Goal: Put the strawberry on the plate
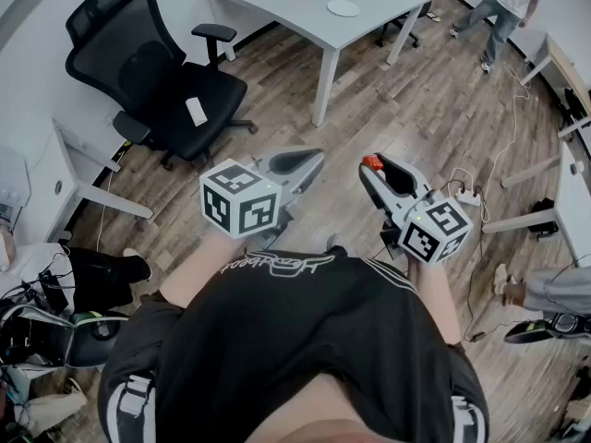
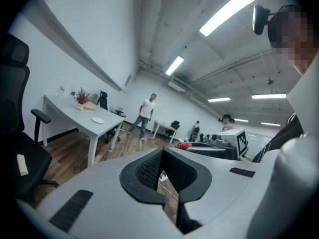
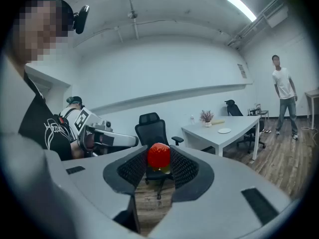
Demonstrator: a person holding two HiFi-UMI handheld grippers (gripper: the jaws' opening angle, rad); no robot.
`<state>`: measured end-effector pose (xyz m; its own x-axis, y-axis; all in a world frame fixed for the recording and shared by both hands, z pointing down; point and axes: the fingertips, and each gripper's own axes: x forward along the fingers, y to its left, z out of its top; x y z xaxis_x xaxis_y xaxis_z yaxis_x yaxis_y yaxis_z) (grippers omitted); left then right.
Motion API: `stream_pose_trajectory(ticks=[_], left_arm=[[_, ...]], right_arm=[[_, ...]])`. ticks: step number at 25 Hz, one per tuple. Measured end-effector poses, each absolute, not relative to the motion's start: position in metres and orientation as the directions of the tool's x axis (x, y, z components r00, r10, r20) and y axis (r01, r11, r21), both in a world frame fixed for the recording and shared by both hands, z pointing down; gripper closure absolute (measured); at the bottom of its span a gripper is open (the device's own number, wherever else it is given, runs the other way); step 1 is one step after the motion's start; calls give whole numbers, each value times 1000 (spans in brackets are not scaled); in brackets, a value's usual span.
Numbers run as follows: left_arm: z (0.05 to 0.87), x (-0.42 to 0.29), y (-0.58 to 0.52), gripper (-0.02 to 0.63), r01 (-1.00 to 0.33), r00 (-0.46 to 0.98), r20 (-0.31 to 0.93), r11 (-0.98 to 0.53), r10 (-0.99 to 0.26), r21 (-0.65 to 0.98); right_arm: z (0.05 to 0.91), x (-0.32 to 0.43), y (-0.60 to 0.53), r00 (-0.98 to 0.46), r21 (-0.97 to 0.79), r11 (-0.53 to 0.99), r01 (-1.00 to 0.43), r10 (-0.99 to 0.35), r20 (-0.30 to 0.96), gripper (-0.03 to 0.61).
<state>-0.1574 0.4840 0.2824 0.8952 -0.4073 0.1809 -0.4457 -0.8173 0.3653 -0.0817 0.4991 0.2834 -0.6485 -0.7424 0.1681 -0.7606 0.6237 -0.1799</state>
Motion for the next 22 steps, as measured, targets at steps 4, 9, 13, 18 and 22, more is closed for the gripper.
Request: stream_pose_trajectory(ticks=[4, 9, 13, 18, 22], left_arm=[[283, -168, 484, 607, -444, 896, 183, -816, -404, 370], [289, -174, 485, 607, -443, 897, 188, -812, -401, 379], [292, -173, 481, 607, -442, 897, 188, -810, -400, 385], [294, -170, 473, 607, -444, 896, 190, -808, -402, 387], [297, -172, 458, 607, -455, 891, 189, -802, -414, 387]], right_arm=[[284, -92, 500, -646, -178, 622, -763, -742, 178, 446], [288, -98, 501, -643, -174, 619, -766, -742, 191, 446], [291, -96, 499, -640, -180, 614, -768, -743, 198, 446], [292, -89, 490, -630, -186, 603, -776, -754, 184, 446], [297, -88, 475, -632, -171, 609, -775, -754, 181, 446]])
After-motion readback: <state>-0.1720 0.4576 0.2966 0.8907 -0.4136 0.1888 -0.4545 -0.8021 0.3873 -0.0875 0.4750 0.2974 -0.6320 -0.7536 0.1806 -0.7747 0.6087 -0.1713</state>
